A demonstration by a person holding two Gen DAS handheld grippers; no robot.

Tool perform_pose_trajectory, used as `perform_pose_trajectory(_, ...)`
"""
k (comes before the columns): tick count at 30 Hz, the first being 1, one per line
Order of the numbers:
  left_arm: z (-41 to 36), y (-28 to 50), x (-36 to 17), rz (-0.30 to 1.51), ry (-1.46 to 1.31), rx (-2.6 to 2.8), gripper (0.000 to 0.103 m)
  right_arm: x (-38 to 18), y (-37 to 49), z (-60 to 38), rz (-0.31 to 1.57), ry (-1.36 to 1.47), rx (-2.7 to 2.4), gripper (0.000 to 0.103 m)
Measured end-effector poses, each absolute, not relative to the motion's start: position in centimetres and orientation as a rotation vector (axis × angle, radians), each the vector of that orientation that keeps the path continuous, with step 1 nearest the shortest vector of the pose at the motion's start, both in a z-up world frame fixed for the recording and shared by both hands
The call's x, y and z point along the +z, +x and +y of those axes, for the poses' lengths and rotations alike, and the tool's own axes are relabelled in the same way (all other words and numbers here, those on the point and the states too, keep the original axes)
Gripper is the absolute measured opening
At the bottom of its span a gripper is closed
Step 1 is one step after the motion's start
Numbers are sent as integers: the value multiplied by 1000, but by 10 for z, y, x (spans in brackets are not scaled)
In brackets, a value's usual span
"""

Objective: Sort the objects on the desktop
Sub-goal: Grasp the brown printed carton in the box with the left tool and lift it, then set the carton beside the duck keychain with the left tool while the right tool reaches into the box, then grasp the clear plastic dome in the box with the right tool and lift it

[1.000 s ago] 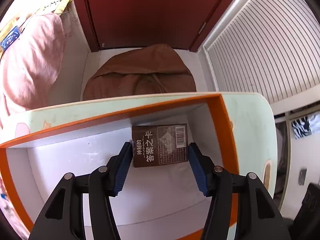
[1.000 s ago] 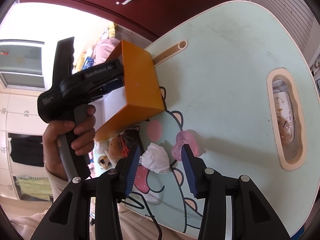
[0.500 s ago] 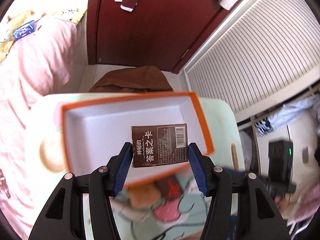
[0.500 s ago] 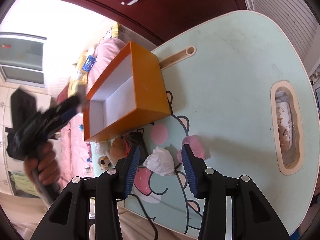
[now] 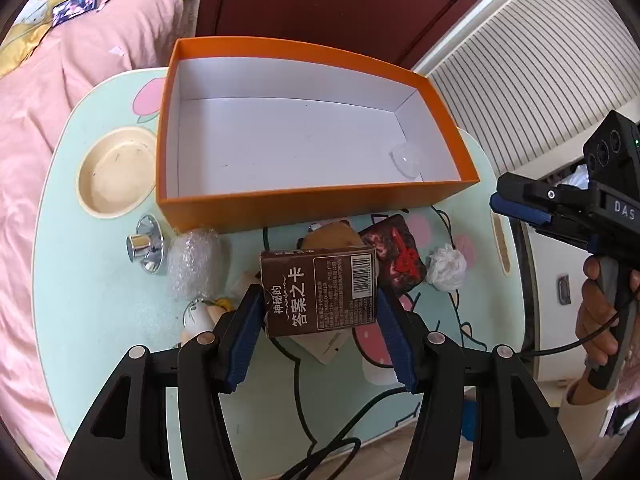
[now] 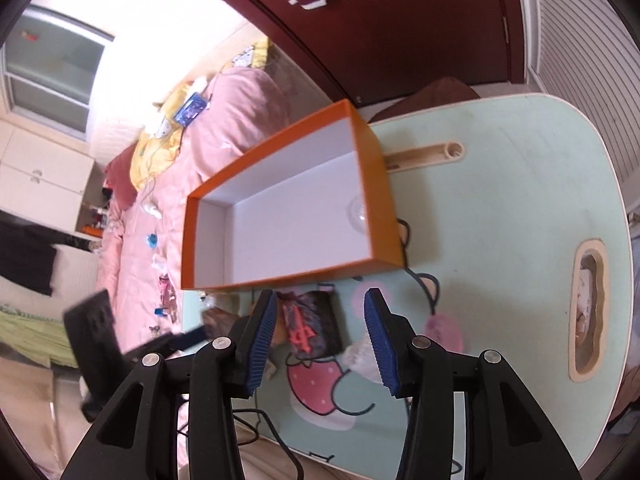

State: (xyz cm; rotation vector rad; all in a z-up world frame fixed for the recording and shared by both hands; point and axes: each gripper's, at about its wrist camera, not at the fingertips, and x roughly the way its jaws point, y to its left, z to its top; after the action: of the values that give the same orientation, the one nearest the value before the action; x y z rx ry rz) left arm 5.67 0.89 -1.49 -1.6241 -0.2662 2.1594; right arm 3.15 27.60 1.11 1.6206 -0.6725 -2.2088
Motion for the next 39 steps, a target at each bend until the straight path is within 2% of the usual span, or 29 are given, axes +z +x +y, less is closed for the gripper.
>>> perform_pose_trajectory(9,-18,57,-9,-322,-1594,2146,59,9,28,261,-638,1656,-2186,49)
perform_pose_trajectory(10,-23,57,-8,-340,-1590,2150,60,9,27,260,-634,1658,-2189,49)
perform_pose_trajectory(11,-28,57,-7,-355,-1590,2150,68,10,26,260,-631,1659,-2189,50)
perform_pose_trajectory(13,-36,54,-9,-371,-1619,2125,72,10,23,259,-624,1661,-2189,50)
perform_pose_trajectory(21,-70,51,5,-456,-1557,2213,72,27,-1,247,-490,1665,-2209,50)
perform_pose_trajectory(27,-98,49,21,-528,-1488,2288,72,30,-41,233,-370,1773,-2169,50)
perform_pose_trajectory(31,-96,50,16,-546,-1486,2265,72,17,-67,213,-161,1919,-2138,50)
perform_pose_trajectory(39,-99,56,7,-559,-1489,2227,72,-38,-95,156,501,2204,-1892,49)
